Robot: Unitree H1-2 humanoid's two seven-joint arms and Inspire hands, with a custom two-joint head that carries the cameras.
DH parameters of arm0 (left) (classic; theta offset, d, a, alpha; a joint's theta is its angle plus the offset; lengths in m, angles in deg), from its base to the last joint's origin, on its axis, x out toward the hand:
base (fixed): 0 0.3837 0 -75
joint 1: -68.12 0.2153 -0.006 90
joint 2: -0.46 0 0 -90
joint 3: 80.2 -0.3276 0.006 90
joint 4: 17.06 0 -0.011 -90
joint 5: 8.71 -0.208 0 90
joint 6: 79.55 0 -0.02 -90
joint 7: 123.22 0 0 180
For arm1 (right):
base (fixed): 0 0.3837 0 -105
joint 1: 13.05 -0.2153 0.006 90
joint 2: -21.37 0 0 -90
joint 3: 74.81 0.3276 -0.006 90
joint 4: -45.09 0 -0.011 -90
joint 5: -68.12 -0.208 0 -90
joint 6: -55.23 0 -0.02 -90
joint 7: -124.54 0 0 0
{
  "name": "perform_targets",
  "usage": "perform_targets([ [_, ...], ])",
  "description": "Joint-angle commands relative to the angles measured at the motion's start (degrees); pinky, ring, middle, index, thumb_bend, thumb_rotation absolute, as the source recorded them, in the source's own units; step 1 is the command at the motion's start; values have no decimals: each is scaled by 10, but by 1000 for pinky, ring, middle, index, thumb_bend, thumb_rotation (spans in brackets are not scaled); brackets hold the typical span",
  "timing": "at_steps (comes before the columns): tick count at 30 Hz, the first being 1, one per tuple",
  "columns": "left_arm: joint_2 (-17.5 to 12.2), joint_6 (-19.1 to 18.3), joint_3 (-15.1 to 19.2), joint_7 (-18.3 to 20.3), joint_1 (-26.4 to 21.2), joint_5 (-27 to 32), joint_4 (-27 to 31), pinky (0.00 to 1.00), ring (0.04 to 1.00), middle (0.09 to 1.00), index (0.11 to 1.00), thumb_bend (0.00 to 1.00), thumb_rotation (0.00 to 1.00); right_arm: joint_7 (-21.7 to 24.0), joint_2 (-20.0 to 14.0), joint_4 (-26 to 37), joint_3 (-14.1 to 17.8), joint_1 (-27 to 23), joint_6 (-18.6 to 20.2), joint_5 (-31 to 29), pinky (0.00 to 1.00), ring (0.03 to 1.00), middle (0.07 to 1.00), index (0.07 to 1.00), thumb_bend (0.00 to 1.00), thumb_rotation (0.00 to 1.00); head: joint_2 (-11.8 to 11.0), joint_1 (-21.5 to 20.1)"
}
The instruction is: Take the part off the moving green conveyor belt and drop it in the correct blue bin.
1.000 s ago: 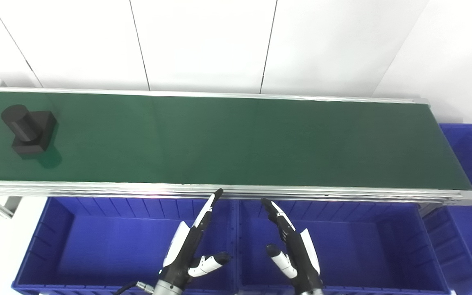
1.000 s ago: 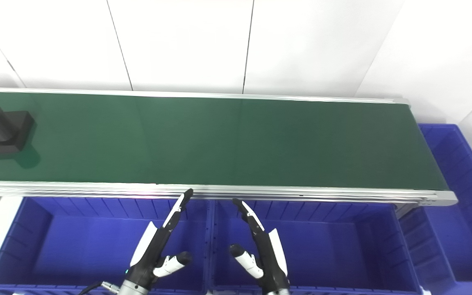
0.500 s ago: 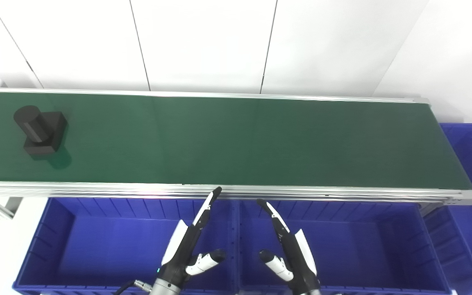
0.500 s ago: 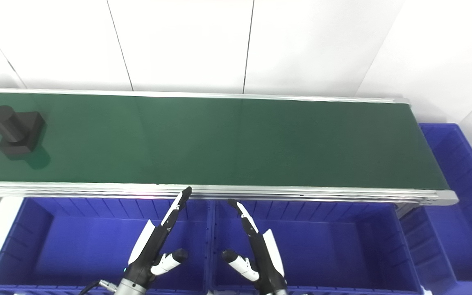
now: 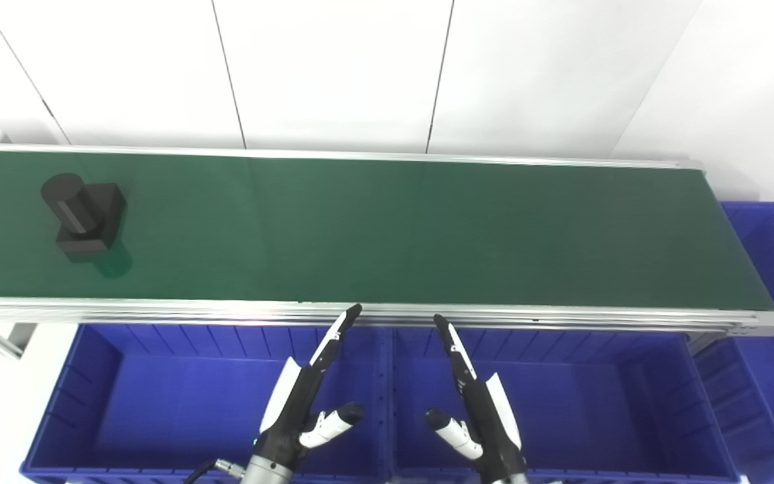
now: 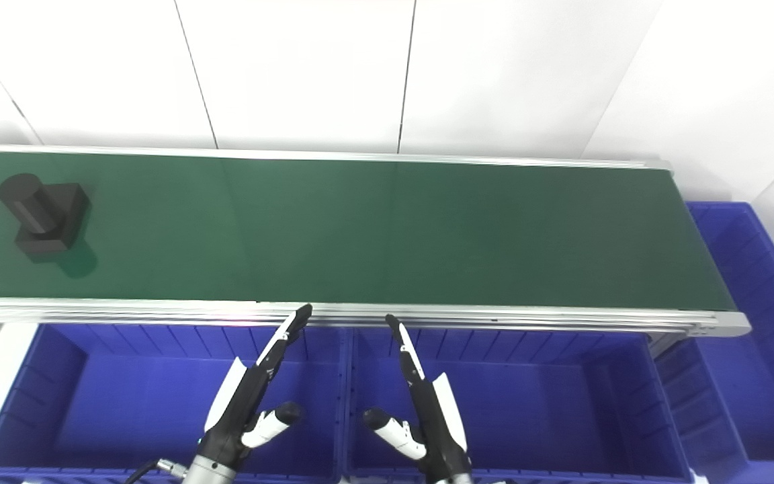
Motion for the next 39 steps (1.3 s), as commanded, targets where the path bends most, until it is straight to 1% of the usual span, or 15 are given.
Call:
perform_targets([
  [1, 5, 19, 1, -3, -6, -3, 8, 958, 968, 967, 954, 826, 974, -2, 2, 17, 1, -3, -19, -2, 1000, 1000, 1000, 991, 824, 910, 1, 1],
  [6, 6, 19, -1, -6, -6, -6, 0, 952, 965, 964, 951, 839, 971, 2, 2, 11, 3, -1, -19, -7, 1000, 999, 999, 986, 838, 913, -19, 12],
  [7, 6, 19, -2, -8, -6, -8, -3, 951, 965, 964, 950, 841, 972, 2, 2, 7, 2, -1, -19, -7, 1000, 1000, 999, 987, 840, 915, -34, 17],
  [10, 8, 19, -5, -8, -7, -7, -12, 954, 965, 962, 949, 857, 970, 0, 0, -3, -2, -3, -19, -11, 1000, 1000, 1000, 987, 839, 910, -46, 22],
  [11, 10, 19, -8, -11, -9, -6, -19, 955, 959, 957, 946, 859, 966, 0, -1, -9, -3, -5, -19, -14, 1000, 1000, 1000, 987, 846, 906, -62, 31],
  [13, 11, 19, -13, -17, -14, -7, -32, 956, 953, 952, 942, 866, 962, -2, -3, -20, -5, -9, -19, -19, 1000, 1000, 1000, 988, 851, 902, -70, 32],
  [20, 18, 19, -23, -32, -29, -8, -54, 933, 945, 940, 924, 889, 936, -11, -8, -34, -4, -16, -19, -12, 994, 1000, 995, 987, 847, 908, -83, 45],
  [23, 19, 19, -26, -39, -34, -9, -60, 920, 937, 935, 921, 890, 928, -11, -11, -38, -5, -19, -19, -19, 986, 995, 988, 978, 848, 898, -72, 56],
  [27, 21, 19, -29, -41, -37, -6, -64, 925, 935, 933, 909, 901, 918, -13, -13, -39, -4, -19, -19, -21, 1000, 996, 983, 977, 838, 894, -74, 74],
  [31, 22, 19, -31, -40, -42, -6, -70, 937, 929, 933, 905, 893, 909, -12, -16, -42, -3, -22, -19, -26, 969, 981, 985, 975, 847, 906, -64, 102],
  [33, 25, 19, -31, -39, -44, -6, -77, 927, 922, 927, 898, 876, 894, -12, -19, -46, -5, -24, -19, -29, 995, 982, 982, 981, 810, 903, -73, 116],
  [34, 27, 19, -32, -39, -45, -6, -83, 924, 917, 925, 895, 874, 890, -12, -21, -50, -6, -25, -19, -33, 998, 978, 979, 978, 802, 906, -89, 124],
  [35, 28, 19, -33, -41, -46, -7, -89, 924, 917, 925, 895, 874, 890, -12, -21, -53, -6, -26, -19, -36, 998, 978, 979, 978, 802, 906, -92, 125],
  [38, 31, 19, -41, -50, -54, -15, -114, 922, 907, 919, 889, 863, 887, -10, -22, -69, -7, -30, -19, -45, 985, 964, 967, 961, 810, 927, -123, 130],
  [39, 33, 19, -44, -54, -58, -16, -125, 916, 904, 918, 887, 862, 888, -10, -24, -77, -9, -33, -19, -46, 994, 967, 967, 958, 810, 931, -139, 133],
])
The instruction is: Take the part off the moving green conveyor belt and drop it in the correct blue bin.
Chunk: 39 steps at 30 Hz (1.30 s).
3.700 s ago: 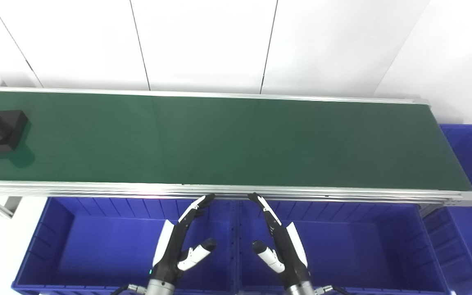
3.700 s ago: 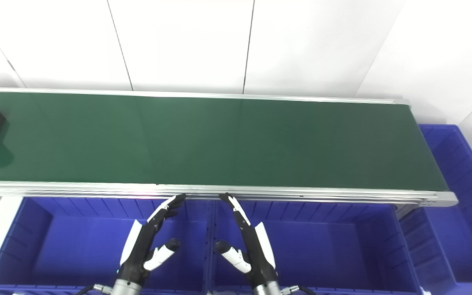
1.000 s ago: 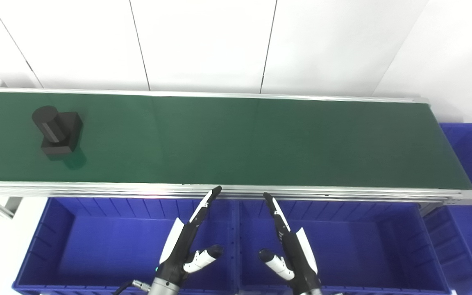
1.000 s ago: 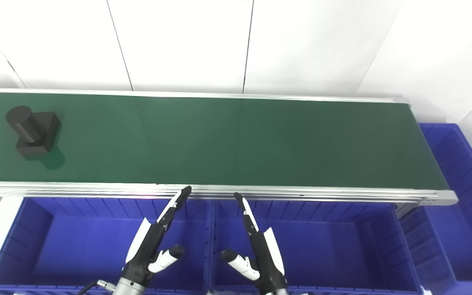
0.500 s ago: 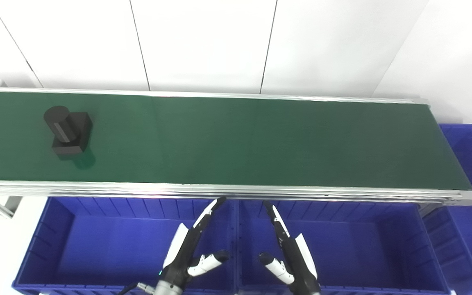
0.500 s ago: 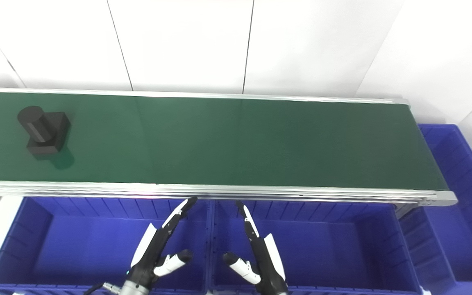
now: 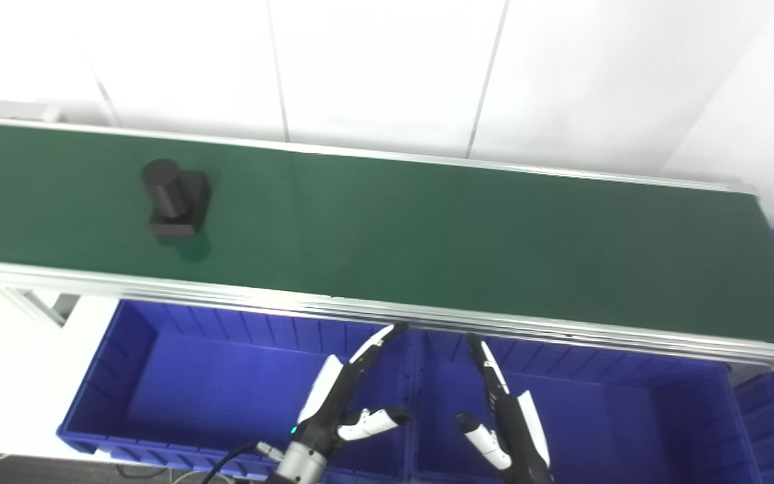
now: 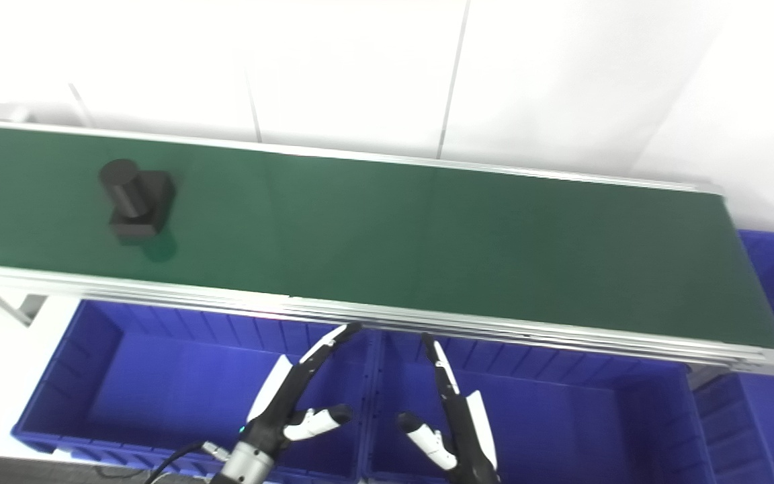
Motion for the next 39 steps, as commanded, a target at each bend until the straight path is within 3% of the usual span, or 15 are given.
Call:
perform_targets([
  [1, 4, 19, -7, -16, -16, -13, -11, 909, 901, 915, 884, 866, 882, -3, -2, -4, -3, -11, -19, -1, 997, 975, 970, 960, 805, 929, -16, 4],
  [6, 13, 19, -20, -31, -30, -11, -37, 880, 891, 898, 863, 897, 860, -2, -7, -26, 0, -19, -19, -8, 1000, 984, 968, 968, 816, 916, -47, 17],
  [11, 17, 19, -37, -53, -41, -11, -51, 845, 872, 883, 848, 871, 840, -7, -12, -31, -1, -22, -19, -7, 989, 968, 951, 952, 765, 899, -48, 22],
  [20, 19, 19, -56, -78, -55, -14, -65, 838, 866, 884, 850, 869, 847, 27, -6, -9, 29, -10, -19, -50, 740, 797, 843, 897, 812, 883, -45, 29],
  [27, 29, 19, -50, -65, -58, 1, -71, 840, 869, 885, 848, 890, 842, 79, -8, 89, 73, 14, -19, -74, 734, 772, 810, 865, 856, 885, -34, 20],
  [31, 36, 19, -49, -67, -62, -2, -81, 860, 875, 888, 855, 908, 860, 119, 0, 147, 109, 18, -19, -90, 727, 768, 810, 858, 855, 868, -49, 21],
  [35, 40, 19, -55, -75, -69, -8, -91, 857, 876, 890, 858, 889, 863, 145, 12, 194, 141, 10, -19, -96, 685, 739, 784, 831, 847, 867, -48, 21],
  [39, 43, 19, -52, -71, -68, 1, -88, 850, 874, 887, 856, 891, 846, 193, 33, 228, 171, -1, -19, -138, 664, 702, 772, 828, 882, 796, -43, 14],
])
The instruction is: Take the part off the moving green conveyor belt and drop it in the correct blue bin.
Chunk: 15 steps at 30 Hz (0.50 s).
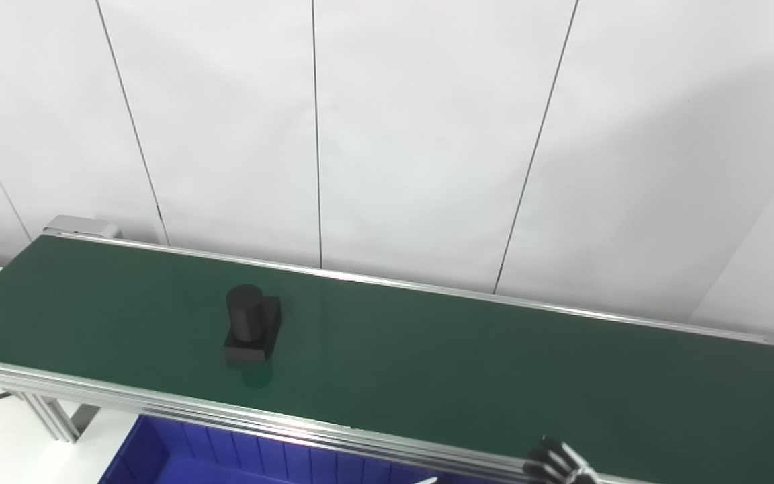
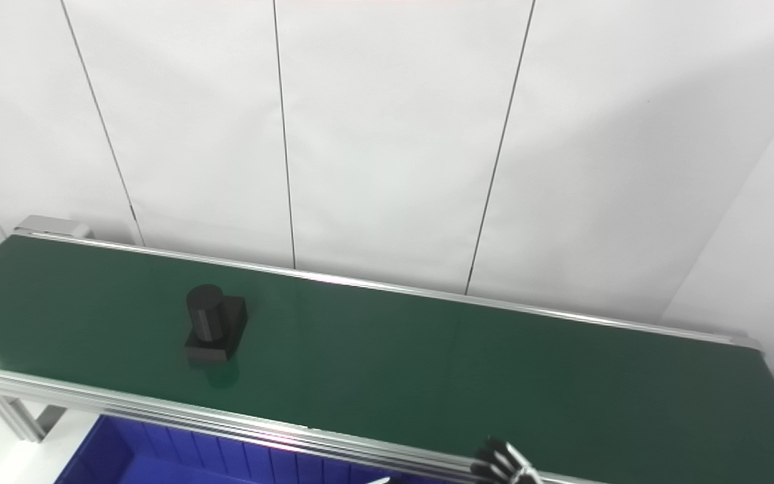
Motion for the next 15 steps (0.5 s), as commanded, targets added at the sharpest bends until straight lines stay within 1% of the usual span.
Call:
perform_targets([
  [1, 7, 19, 1, -9, -14, -2, 11, 850, 874, 887, 856, 891, 847, 35, 17, 32, 20, -20, -19, -26, 660, 698, 770, 826, 882, 792, 1, -6],
  [4, 7, 19, -1, -15, -14, -11, 15, 849, 872, 889, 860, 886, 864, 66, 44, 36, 58, -44, -19, -44, 584, 652, 747, 791, 889, 817, 6, -10],
  [6, 8, 19, 1, -12, -13, -8, 18, 842, 873, 891, 859, 890, 858, 77, 56, 34, 78, -59, -19, -40, 562, 641, 744, 777, 890, 846, 7, -9],
  [8, 11, 19, 4, -4, -11, -3, 23, 833, 871, 889, 857, 897, 844, 87, 62, 27, 93, -74, -19, -35, 558, 654, 754, 779, 922, 855, 8, -9],
  [9, 11, 19, 3, -6, -12, -4, 24, 832, 871, 889, 857, 897, 843, 95, 62, 22, 100, -83, -19, -37, 558, 655, 754, 779, 925, 856, 12, -6],
  [12, 12, 19, 1, -11, -13, -8, 25, 840, 869, 887, 860, 892, 844, 112, 62, 8, 115, -106, -19, -37, 575, 673, 769, 792, 965, 803, 12, -1],
  [14, 12, 19, -1, -14, -14, -10, 26, 844, 869, 887, 861, 898, 847, 124, 62, -4, 124, -122, -19, -39, 591, 686, 783, 805, 962, 745, 13, 2],
  [15, 12, 19, -2, -18, -15, -12, 25, 844, 869, 887, 861, 898, 847, 131, 61, -12, 128, -131, -19, -42, 592, 687, 784, 806, 962, 743, 12, 3],
])
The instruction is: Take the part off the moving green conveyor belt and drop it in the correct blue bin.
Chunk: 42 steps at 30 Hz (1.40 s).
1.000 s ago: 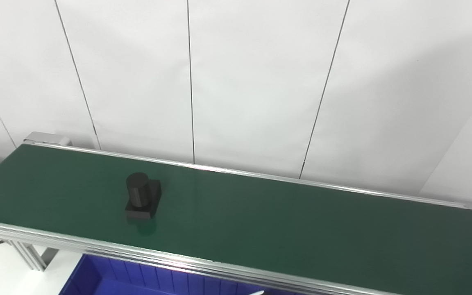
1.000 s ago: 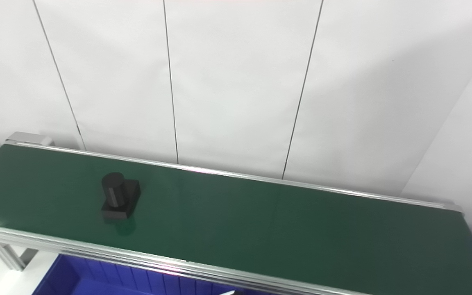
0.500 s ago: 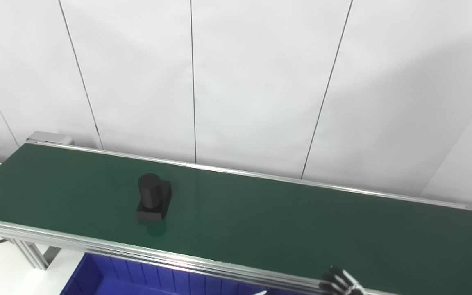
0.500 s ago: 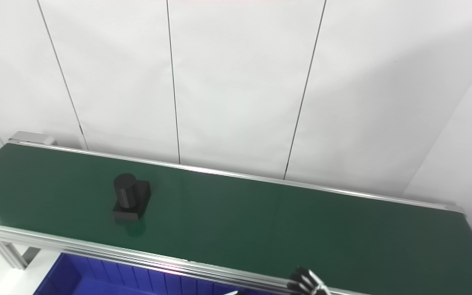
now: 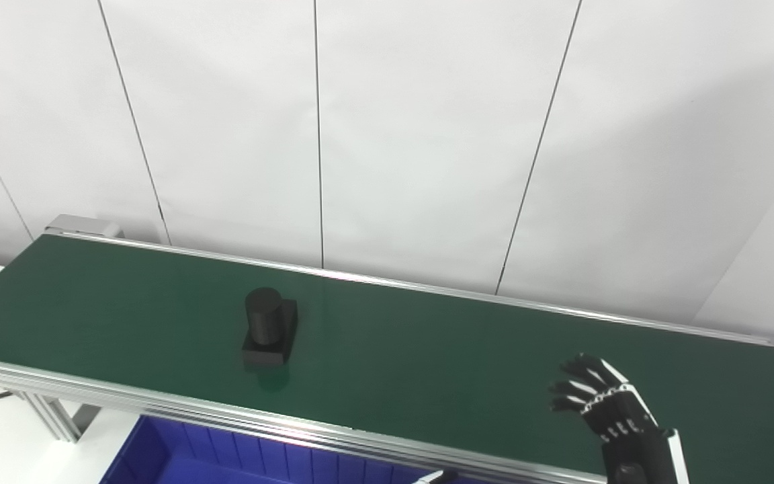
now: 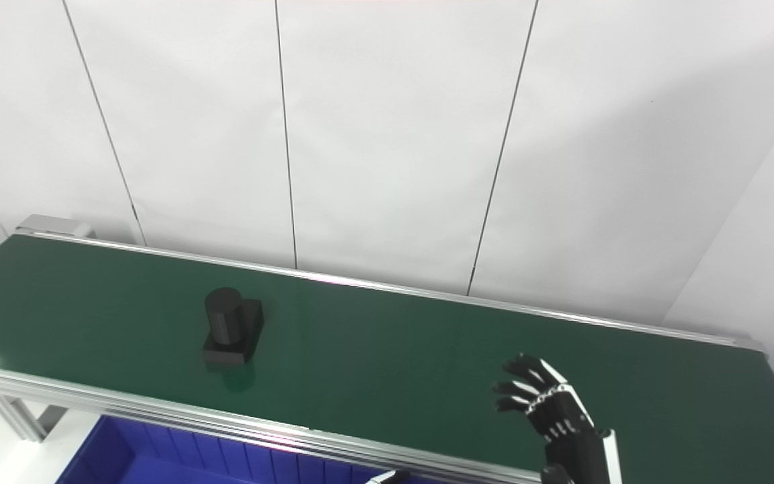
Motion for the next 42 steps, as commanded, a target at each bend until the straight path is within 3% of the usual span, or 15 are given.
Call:
perform_targets([
  [1, 9, 19, -4, -17, -15, -13, 18, 843, 867, 886, 859, 902, 851, 22, 0, -1, 9, -27, -19, -8, 607, 694, 790, 809, 959, 719, 2, 2],
  [6, 10, 19, -6, -15, -14, -6, 18, 838, 861, 881, 857, 914, 853, 41, -1, -29, 23, -63, -19, -5, 606, 704, 794, 807, 939, 659, -5, -5],
  [10, 10, 19, -8, -14, -13, -6, 19, 844, 864, 885, 861, 911, 850, 25, -1, -38, 20, -83, -19, 31, 625, 731, 793, 796, 927, 656, -3, -3],
  [16, 6, 19, 2, -6, -3, 0, 39, 847, 868, 885, 861, 917, 836, 8, -1, -35, -2, -100, -19, 56, 674, 765, 846, 821, 880, 614, 21, -10],
  [19, 6, 19, 0, -4, 3, -6, 50, 846, 867, 886, 865, 926, 841, -13, -11, -46, -5, -114, -19, 81, 661, 756, 855, 827, 870, 605, 34, -6],
  [24, 6, 19, 1, 6, 11, -7, 64, 860, 877, 894, 869, 926, 836, -39, -17, -69, -6, -127, -19, 94, 656, 763, 857, 821, 822, 567, 35, -7],
  [31, 1, 19, 7, 14, 11, -5, 65, 860, 876, 894, 874, 927, 850, -119, 11, -116, -16, -153, -11, 176, 636, 754, 910, 879, 779, 511, 35, -6],
  [35, 2, 19, 9, 16, 17, -8, 78, 858, 875, 893, 871, 919, 842, -127, 1, -127, -40, -175, 6, 224, 612, 747, 922, 884, 766, 489, 40, -1],
  [38, 6, 19, 8, 12, 20, -8, 79, 854, 870, 887, 864, 937, 830, -131, -17, -146, -57, -196, 8, 263, 586, 720, 902, 859, 791, 339, 30, 5],
  [42, 6, 19, 3, 13, 21, -11, 83, 867, 876, 894, 866, 932, 835, -136, -25, -174, -69, -219, 6, 274, 564, 697, 873, 834, 829, 300, 33, 9],
])
